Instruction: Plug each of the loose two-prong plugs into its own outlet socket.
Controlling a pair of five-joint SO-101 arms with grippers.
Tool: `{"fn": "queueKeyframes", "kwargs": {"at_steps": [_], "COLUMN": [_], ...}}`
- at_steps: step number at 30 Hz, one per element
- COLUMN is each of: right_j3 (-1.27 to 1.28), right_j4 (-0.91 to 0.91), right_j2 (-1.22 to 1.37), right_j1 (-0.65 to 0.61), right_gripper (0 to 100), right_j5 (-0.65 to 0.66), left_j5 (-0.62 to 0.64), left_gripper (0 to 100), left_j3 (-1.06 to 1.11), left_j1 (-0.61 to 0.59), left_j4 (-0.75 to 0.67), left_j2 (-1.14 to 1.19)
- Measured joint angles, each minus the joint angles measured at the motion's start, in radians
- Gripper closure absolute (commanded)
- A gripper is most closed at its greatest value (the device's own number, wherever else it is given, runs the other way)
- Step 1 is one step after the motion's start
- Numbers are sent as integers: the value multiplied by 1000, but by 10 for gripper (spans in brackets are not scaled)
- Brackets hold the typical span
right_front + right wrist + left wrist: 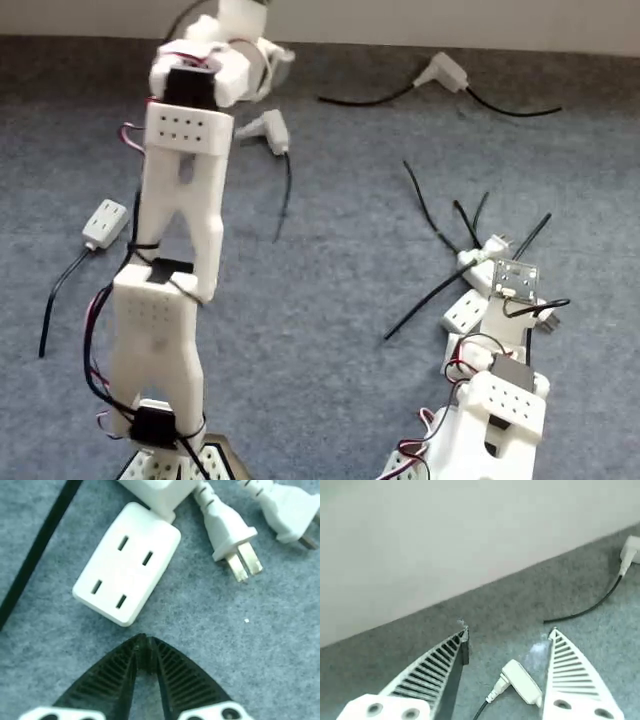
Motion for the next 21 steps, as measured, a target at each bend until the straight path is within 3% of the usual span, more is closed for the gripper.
{"fn": "queueKeyframes", "kwargs": {"at_steps": [5, 14, 21], "right_j3": [0, 0, 0], "right_j4": [0, 0, 0], "right_j2": [0, 0, 0], "right_j1": [0, -2, -2], "right_gripper": [992, 992, 992], "right_j5": [0, 0, 0], "left_j5": [0, -58, -72], "left_gripper": [755, 755, 754], "left_j3": [0, -8, 117], "left_j1": [-40, -51, -184], "left_j4": [137, 516, 549], "left_j2": [-204, -493, -583]}}
